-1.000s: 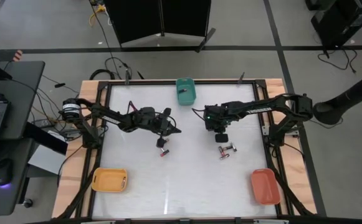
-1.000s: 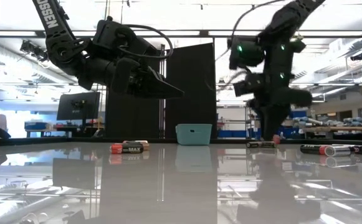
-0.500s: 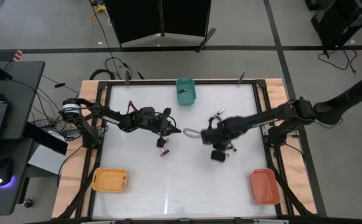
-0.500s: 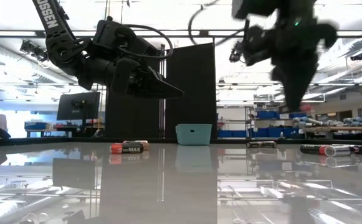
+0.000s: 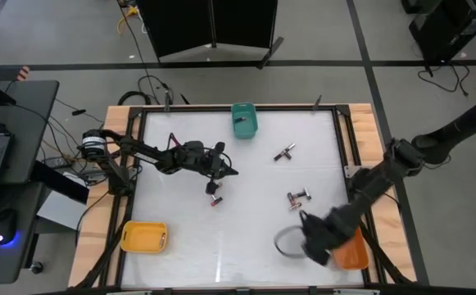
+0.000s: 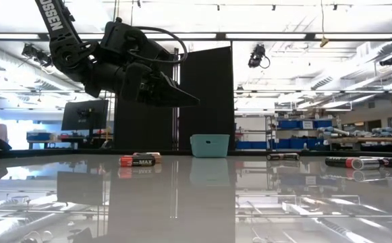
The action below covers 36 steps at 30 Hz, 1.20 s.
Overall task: Sort batteries
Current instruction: Put the red battery into the orange bin
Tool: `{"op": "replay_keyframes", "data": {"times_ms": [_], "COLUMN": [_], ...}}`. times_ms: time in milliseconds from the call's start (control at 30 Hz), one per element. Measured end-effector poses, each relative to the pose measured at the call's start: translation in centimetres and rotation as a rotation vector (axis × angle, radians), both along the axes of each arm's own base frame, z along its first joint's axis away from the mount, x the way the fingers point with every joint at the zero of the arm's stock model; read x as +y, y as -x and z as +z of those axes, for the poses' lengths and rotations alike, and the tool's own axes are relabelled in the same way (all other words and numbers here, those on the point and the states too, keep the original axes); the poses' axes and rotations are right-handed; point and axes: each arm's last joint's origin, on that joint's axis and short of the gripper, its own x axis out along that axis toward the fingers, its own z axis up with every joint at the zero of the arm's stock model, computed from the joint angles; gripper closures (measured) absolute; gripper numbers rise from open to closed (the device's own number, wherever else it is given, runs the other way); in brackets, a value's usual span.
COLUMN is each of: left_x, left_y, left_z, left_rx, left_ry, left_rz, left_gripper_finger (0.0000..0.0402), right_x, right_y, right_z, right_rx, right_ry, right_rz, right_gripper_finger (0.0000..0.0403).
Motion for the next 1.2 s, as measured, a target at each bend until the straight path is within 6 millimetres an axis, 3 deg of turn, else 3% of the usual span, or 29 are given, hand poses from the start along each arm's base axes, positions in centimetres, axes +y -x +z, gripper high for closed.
{"op": "replay_keyframes", "data": {"times_ms": [133, 367, 733, 1200], "left_x": [0.0, 0.0, 0.0, 0.0], "left_y": [0.0, -0.1, -0.1, -0.1], "left_z": [0.0, 0.3, 0.3, 0.2], "left_rx": [0.000, -0.031, -0.027, -0.021], "left_ry": [0.000, -0.011, -0.006, -0.001], "left_rz": [0.000, -0.003, -0.004, -0.002], "left_gripper_finger": [0.0396, 0.0396, 0.0396, 0.0396], "right_x": [2.2, 2.2, 0.3, 0.3], "right_y": [3.0, 6.1, 6.8, 6.2], "right_z": [0.0, -1.8, -5.6, -5.9], "right_rx": [-0.008, 0.049, 0.036, 0.036], "right_ry": [0.046, 0.135, 0.150, 0.082], "right_rz": [0.121, 0.291, 0.456, 0.444], "right_gripper_finger": [0.0344, 0.0344, 0.0344, 0.0311]}}
